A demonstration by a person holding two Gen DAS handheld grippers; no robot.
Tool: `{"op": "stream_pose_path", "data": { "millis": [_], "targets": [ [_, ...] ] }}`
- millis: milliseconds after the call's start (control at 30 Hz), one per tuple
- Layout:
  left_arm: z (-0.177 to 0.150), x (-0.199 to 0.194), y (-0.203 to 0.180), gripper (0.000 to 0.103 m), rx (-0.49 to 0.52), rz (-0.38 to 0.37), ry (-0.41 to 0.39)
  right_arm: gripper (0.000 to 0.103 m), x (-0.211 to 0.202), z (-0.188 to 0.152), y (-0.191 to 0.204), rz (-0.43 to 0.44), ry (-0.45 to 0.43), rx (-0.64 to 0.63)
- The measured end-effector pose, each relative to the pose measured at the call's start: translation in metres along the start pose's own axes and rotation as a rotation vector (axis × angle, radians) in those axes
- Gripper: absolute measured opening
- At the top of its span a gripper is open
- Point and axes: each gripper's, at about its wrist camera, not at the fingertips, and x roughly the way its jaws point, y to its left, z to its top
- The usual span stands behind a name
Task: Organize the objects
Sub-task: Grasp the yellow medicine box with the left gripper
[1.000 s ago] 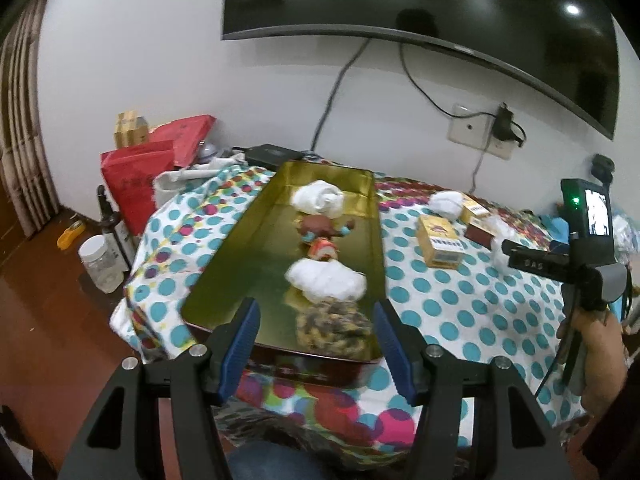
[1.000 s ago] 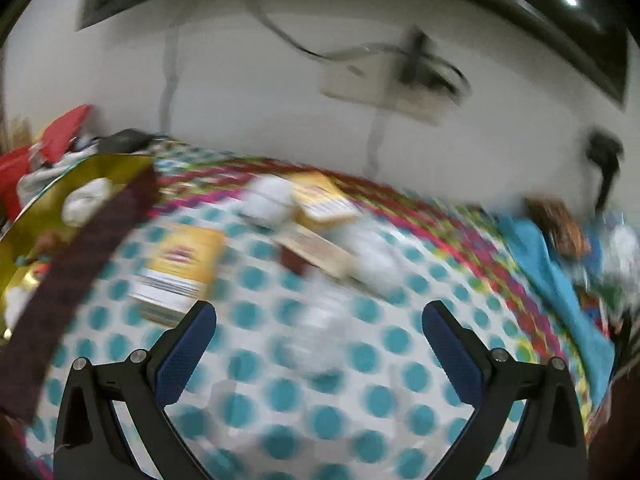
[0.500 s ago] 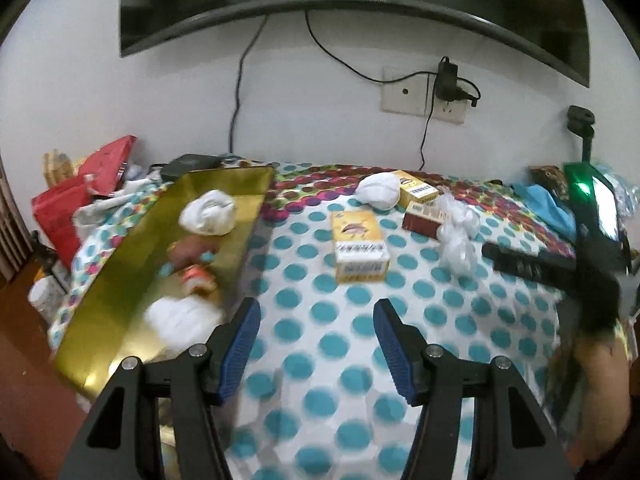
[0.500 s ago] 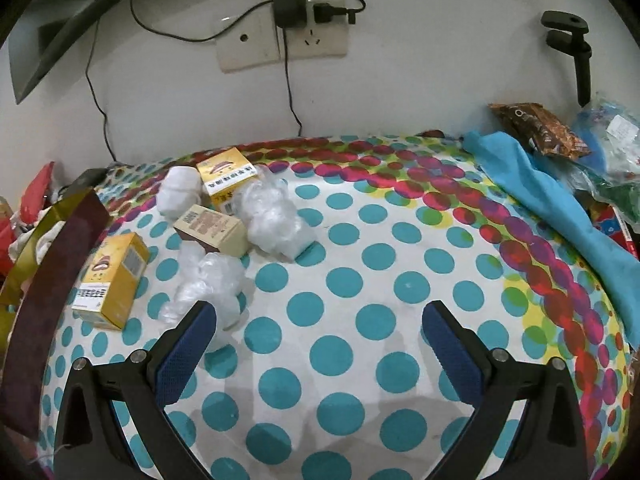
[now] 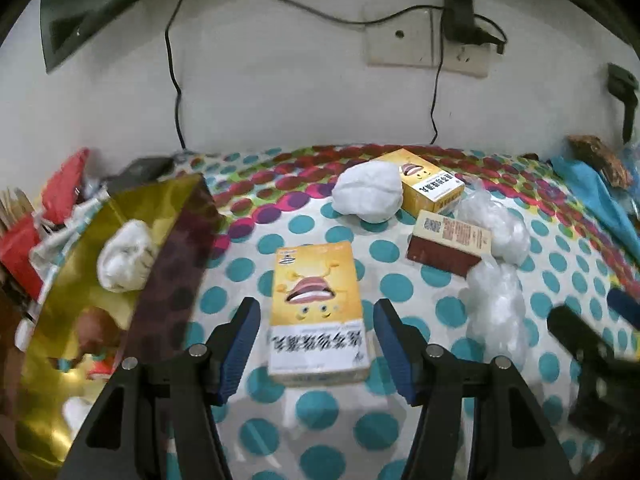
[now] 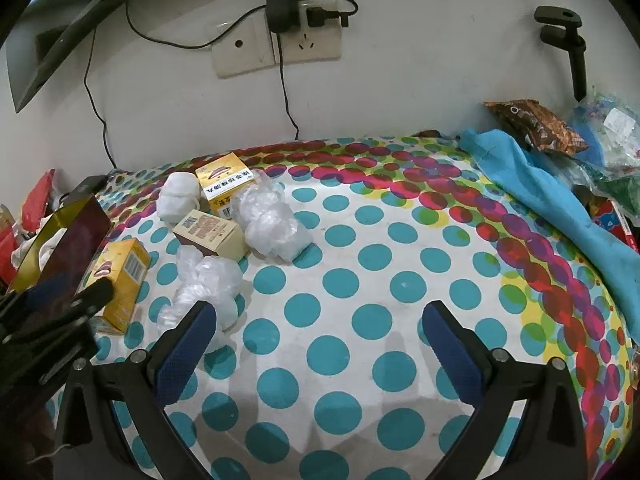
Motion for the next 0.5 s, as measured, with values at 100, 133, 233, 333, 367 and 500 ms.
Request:
{"op": "stream_pose_path", "data": {
  "millis": [100, 133, 233, 333, 367, 500],
  "targets": [
    [0.005, 0.013, -0.002, 0.061, -0.007, 0.005, 0.029, 0.103, -0.001, 0.0, 0.001, -0.002, -0.005, -0.011],
    [0.006, 0.018, -0.003, 0.061, -0.007, 0.005, 0.039, 0.103, -0.001, 0.0, 0.002, -0.004, -0.008, -0.014],
    [0.009, 0.028, -0.005, 0.061, 0.002, 0.022, 0.061, 0.103, -0.004, 0.0, 0.006, -0.014, -0.025, -0.031],
    [0.01, 0.039, -0.003, 0.061, -0.007, 0.01, 0.087, 0.103, -0.006, 0.0, 0.009, -0.026, -0.038, -0.05],
    [0.01, 0.039, -0.001, 0.051, -0.02, 0.005, 0.079, 0.103, -0.007, 0.0, 0.01, -0.028, -0.041, -0.054],
    [0.009, 0.03, -0.005, 0.051, 0.014, -0.029, 0.043, 0.103, -0.01, -0.001, 0.014, -0.035, -0.059, -0.074]
  ]
}}
